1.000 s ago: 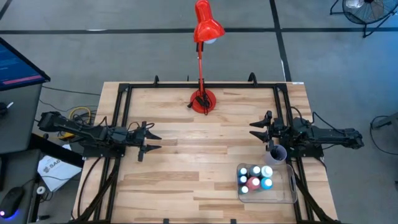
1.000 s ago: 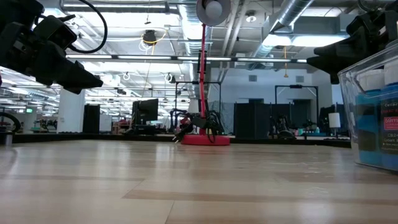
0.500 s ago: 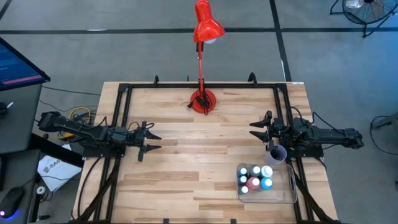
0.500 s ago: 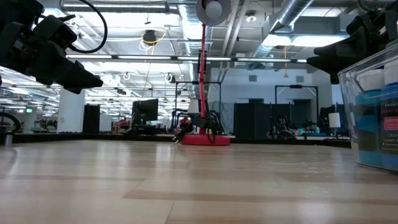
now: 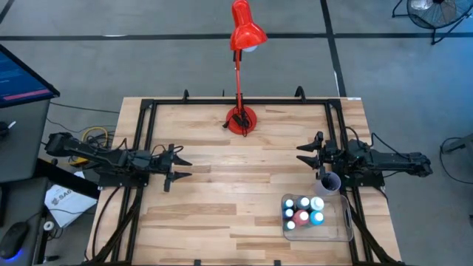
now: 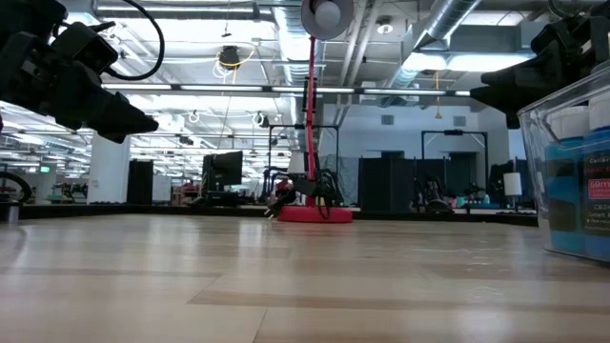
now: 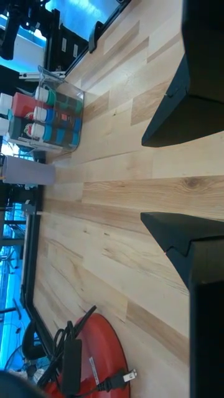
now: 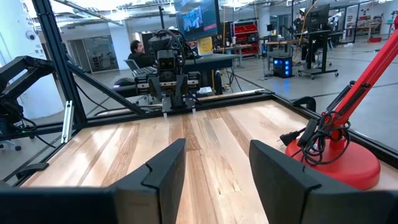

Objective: Pick & Place Paint Supplies
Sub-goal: Return to Home Position

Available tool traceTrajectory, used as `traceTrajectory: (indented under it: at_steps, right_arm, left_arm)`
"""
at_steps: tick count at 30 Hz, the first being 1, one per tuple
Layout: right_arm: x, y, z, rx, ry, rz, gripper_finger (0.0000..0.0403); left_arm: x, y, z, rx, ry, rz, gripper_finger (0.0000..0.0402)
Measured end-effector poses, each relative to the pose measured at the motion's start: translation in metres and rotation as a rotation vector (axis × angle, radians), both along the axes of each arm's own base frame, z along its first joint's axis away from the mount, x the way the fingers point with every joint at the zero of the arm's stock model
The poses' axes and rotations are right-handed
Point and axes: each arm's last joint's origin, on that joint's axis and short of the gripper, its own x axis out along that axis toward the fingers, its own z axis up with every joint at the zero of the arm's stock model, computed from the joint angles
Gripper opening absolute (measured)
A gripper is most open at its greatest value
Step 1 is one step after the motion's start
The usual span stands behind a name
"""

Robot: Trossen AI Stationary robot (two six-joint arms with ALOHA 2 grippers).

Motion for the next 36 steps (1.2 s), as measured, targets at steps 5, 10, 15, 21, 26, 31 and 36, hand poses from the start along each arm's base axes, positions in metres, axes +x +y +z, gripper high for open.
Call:
traceTrajectory:
  at_steps: [5, 10, 15, 21, 26, 31, 36]
  right_arm:
    - [0.0000, 0.0000, 0.0000, 0.000, 0.000, 0.000, 0.0171]
    - [0.0000, 0.0000, 0.0000, 0.000, 0.000, 0.000, 0.0168]
    - [0.0000, 0.0000, 0.0000, 0.000, 0.000, 0.000, 0.0170]
    - [0.0000, 0.0000, 0.0001, 0.000, 0.000, 0.000, 0.0170]
    - [0.0000, 0.0000, 0.0000, 0.000, 0.000, 0.000, 0.0169]
    - [0.0000, 0.0000, 0.0001, 0.000, 0.000, 0.000, 0.0171]
    - [0.0000, 0.0000, 0.0001, 0.000, 0.000, 0.000, 0.0169]
  left_arm:
    - [0.0001, 0.0000, 0.0006, -0.002, -0.006, 0.000, 0.0163]
    - [0.0002, 0.0000, 0.0007, -0.001, -0.007, 0.000, 0.0163]
    - [0.0002, 0.0000, 0.0009, -0.002, -0.010, 0.000, 0.0163]
    - [0.0003, -0.0001, 0.0013, -0.003, -0.014, 0.000, 0.0163]
    - [0.0003, -0.0001, 0.0014, -0.003, -0.015, 0.000, 0.0163]
    - [0.0003, -0.0001, 0.0014, -0.003, -0.015, 0.000, 0.0163]
    - [0.0004, -0.0001, 0.0015, -0.004, -0.016, 0.000, 0.0163]
